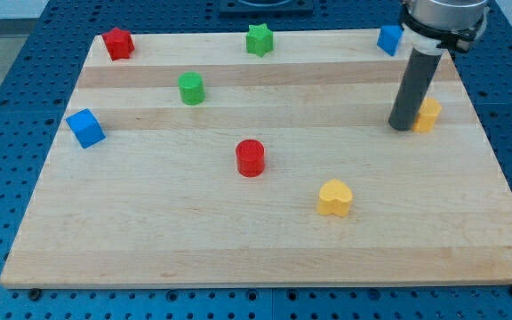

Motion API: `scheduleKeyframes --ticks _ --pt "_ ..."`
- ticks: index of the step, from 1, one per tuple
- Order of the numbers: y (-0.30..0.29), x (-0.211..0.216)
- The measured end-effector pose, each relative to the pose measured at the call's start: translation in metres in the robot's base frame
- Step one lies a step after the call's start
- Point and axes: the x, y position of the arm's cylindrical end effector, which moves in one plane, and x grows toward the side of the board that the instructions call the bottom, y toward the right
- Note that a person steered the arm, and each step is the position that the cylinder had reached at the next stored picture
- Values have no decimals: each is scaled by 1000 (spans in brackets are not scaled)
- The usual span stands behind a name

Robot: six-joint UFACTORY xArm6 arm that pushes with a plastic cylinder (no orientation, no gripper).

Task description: Push the red circle to the bottom left corner of the board

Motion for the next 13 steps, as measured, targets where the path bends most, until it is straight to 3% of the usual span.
scheduleKeyframes --ticks 2,6,9,11,13 --pt "-15 -3" --pt "-158 21" --pt "-226 55" --pt "-225 110" --pt "-268 129"
